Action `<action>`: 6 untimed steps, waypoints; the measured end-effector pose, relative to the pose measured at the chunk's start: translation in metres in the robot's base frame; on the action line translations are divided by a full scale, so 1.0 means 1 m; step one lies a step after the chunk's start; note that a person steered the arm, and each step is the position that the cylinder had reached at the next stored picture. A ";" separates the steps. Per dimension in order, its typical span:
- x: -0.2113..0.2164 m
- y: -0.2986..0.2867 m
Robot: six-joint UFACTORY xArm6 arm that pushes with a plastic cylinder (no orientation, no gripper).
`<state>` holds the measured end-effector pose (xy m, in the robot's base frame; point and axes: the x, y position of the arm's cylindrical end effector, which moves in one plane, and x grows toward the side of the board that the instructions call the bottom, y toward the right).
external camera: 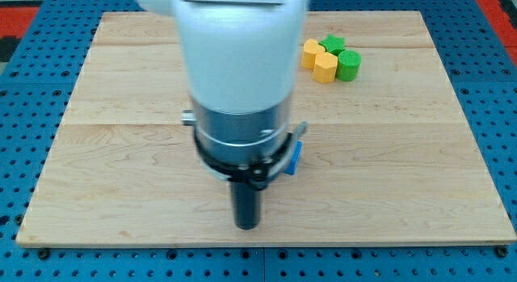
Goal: Separate the blue triangle from the red star
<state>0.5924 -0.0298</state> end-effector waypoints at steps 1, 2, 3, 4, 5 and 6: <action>-0.011 -0.013; -0.029 -0.013; -0.049 -0.013; -0.064 -0.007; -0.063 0.025; -0.053 0.038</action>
